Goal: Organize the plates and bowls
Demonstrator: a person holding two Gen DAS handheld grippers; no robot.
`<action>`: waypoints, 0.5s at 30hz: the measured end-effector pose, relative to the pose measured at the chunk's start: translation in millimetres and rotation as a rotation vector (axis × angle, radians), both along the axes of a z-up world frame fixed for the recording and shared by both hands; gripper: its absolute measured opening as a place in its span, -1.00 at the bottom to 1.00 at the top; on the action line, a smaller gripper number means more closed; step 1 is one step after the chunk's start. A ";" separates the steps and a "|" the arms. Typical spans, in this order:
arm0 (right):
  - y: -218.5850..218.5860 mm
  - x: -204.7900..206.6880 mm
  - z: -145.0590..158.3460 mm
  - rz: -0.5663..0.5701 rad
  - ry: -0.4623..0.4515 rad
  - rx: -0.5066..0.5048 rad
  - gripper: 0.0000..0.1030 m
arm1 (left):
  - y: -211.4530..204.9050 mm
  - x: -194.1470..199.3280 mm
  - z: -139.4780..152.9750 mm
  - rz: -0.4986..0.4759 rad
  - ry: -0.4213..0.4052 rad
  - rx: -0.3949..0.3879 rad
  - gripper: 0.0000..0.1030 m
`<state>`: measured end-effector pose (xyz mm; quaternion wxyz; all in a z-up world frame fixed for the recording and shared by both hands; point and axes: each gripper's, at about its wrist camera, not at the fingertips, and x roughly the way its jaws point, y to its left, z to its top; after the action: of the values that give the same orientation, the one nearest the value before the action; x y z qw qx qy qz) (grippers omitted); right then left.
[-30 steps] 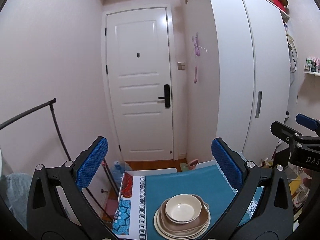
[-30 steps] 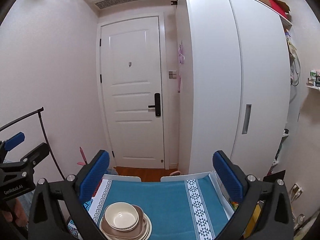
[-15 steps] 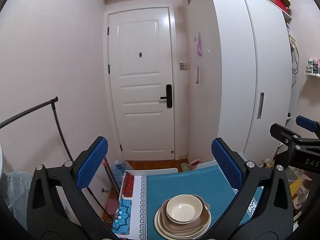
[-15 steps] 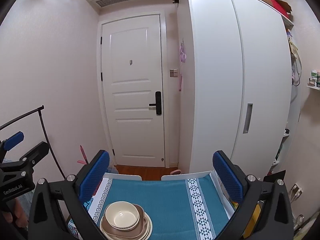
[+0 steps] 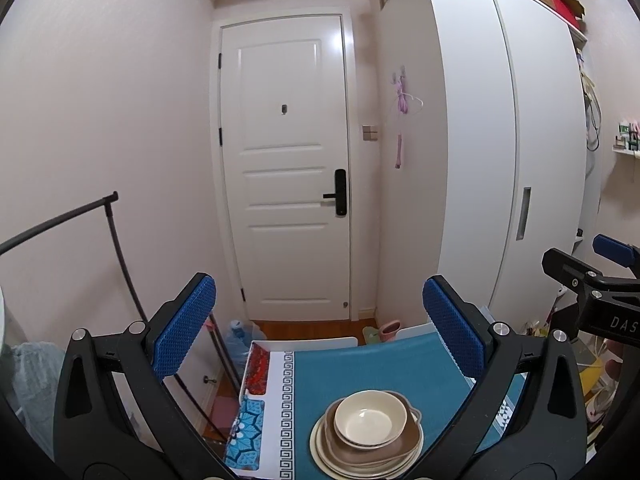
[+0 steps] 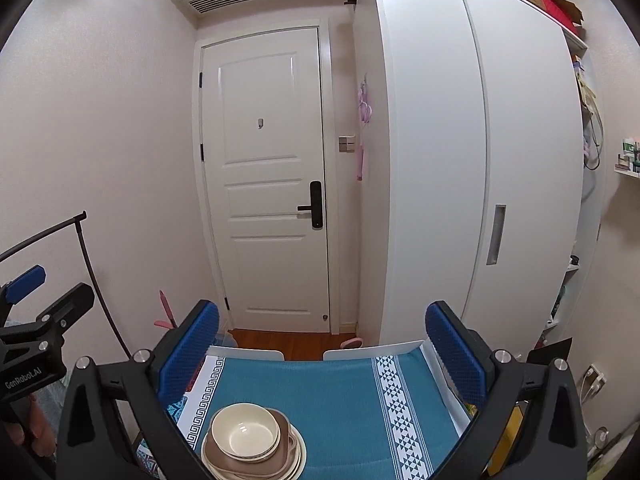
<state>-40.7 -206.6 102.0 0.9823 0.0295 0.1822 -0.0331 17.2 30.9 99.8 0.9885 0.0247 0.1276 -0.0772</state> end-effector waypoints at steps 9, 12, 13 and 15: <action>0.7 1.5 -0.1 -0.004 0.001 0.000 1.00 | -2.8 -1.5 0.5 0.005 -0.002 0.003 1.00; 1.2 1.4 0.0 -0.005 -0.001 0.000 1.00 | -3.7 -1.9 0.5 0.010 -0.004 0.005 1.00; 1.2 2.0 0.0 -0.004 0.000 -0.001 1.00 | -3.9 -2.1 0.7 0.011 -0.007 0.006 1.00; 1.4 1.4 -0.1 -0.006 -0.001 0.000 1.00 | -4.5 -2.4 0.8 0.014 -0.011 0.008 1.00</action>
<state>-39.4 -205.2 101.9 0.9822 0.0302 0.1816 -0.0360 14.7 26.4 100.6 0.9896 0.0282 0.1226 -0.0698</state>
